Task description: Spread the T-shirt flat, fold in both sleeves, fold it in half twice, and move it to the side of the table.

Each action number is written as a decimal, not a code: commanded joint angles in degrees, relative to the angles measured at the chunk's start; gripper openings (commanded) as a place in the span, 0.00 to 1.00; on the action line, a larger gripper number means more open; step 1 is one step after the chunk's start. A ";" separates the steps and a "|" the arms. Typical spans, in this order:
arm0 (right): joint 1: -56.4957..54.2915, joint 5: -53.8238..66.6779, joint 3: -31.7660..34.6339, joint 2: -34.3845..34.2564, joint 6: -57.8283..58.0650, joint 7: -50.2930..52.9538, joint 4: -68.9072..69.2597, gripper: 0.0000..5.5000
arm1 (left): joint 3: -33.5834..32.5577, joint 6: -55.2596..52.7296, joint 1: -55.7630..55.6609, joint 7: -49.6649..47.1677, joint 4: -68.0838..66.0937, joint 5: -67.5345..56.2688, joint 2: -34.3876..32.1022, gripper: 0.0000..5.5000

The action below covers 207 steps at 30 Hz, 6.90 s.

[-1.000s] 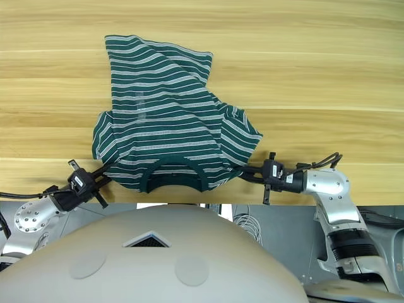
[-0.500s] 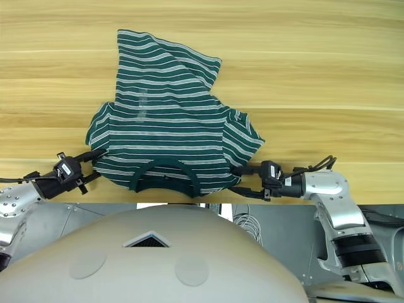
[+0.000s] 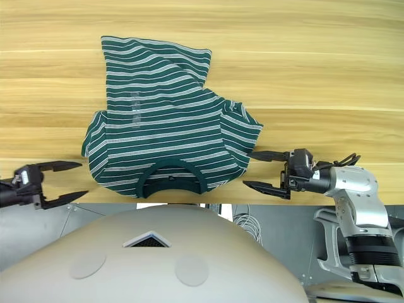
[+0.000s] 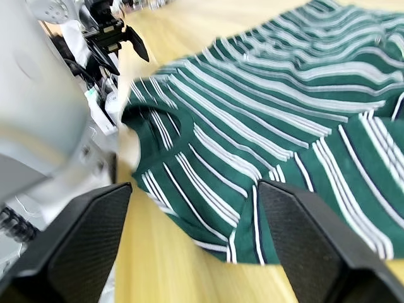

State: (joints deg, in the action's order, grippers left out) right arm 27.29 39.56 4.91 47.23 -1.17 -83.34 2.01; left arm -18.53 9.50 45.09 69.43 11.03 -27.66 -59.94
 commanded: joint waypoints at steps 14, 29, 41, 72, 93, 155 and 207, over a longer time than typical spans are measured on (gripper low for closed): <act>-50.20 -19.02 -8.77 -18.96 14.21 31.04 -19.88 0.49 | 32.16 -25.12 -27.41 -49.81 15.15 5.71 42.25 0.53; -72.65 -39.58 -17.40 -35.55 1.13 41.05 -57.30 0.00 | 43.15 -17.08 -20.09 -54.34 9.66 21.34 47.88 0.49; -73.30 -47.05 -19.97 -34.52 2.67 39.54 -66.87 0.00 | 42.82 -18.28 -16.78 -53.85 12.72 21.90 46.76 0.49; -75.16 -40.92 -12.50 -35.78 -16.92 32.50 -58.33 0.00 | 36.06 -3.26 -16.63 -53.47 24.91 10.88 53.72 0.49; -44.46 -46.56 -28.84 -27.62 13.53 30.24 -19.71 0.00 | -6.24 -38.99 9.35 -60.48 22.18 -39.40 37.17 0.49; -43.58 -45.03 -29.34 -26.16 14.16 33.43 -15.56 0.00 | -3.28 -50.78 -5.53 -69.30 29.39 -46.17 40.61 0.00; -4.12 -4.21 10.71 -15.08 10.75 26.19 21.33 0.00 | 25.90 -22.51 -6.45 -38.76 21.10 1.37 31.00 0.47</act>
State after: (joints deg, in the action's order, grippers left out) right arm 16.05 35.51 12.41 28.75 9.18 -53.56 20.43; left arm 4.85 -16.96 37.53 28.76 35.82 -31.55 -28.42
